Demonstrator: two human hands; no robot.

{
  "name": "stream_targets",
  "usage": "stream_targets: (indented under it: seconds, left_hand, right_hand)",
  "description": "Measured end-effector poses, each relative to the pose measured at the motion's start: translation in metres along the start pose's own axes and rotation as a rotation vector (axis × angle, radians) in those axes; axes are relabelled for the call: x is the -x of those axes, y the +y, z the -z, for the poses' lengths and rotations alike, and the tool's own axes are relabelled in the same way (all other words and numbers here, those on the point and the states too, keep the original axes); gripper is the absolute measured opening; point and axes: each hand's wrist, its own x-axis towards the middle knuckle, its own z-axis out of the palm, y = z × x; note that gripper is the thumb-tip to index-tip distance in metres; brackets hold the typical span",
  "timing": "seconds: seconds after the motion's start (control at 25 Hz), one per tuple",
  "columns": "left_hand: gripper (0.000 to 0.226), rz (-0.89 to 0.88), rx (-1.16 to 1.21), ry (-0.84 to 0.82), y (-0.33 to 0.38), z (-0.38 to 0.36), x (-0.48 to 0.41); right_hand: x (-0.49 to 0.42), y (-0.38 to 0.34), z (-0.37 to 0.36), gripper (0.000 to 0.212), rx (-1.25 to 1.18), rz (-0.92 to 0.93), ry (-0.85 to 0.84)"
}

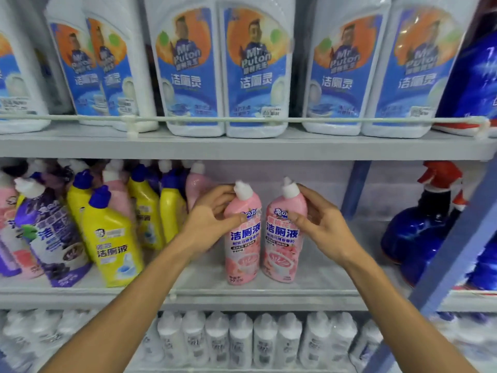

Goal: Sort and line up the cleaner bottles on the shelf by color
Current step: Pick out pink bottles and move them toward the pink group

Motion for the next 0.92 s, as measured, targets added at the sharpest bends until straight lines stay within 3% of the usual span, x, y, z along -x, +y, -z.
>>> stream_targets:
  seconds: [0.12,0.24,0.36,0.52,0.64,0.76,0.92]
  left_hand:
    - [0.06,0.036,-0.039,-0.071,-0.019,-0.003,0.002]
    - [0.064,0.169,-0.076,-0.112,-0.042,-0.01,0.025]
    - [0.049,0.212,-0.062,-0.097,-0.056,-0.018,0.025]
    - [0.047,0.219,-0.064,-0.227,-0.057,-0.049,-0.002]
    - [0.046,0.21,-0.038,-0.22,-0.071,-0.089,-0.017]
    - [0.043,0.196,0.0,-0.034,-0.088,-0.128,-0.011]
    - [0.048,0.202,-0.047,0.15,-0.103,-0.16,-0.013]
  right_hand:
    - [0.009,0.033,-0.011,0.076,-0.003,-0.088,0.0]
    - [0.023,0.062,-0.026,0.066,0.176,-0.17,0.1]
    - [0.016,0.071,-0.004,0.059,0.19,-0.188,-0.012]
    - [0.017,0.075,0.052,0.064,0.15,-0.209,-0.134]
    - [0.04,0.083,0.082,0.066,0.198,-0.245,0.043]
    - [0.062,0.094,0.079,0.072,0.234,-0.28,0.346]
    - [0.06,0.108,0.057,0.063,0.306,-0.29,0.417]
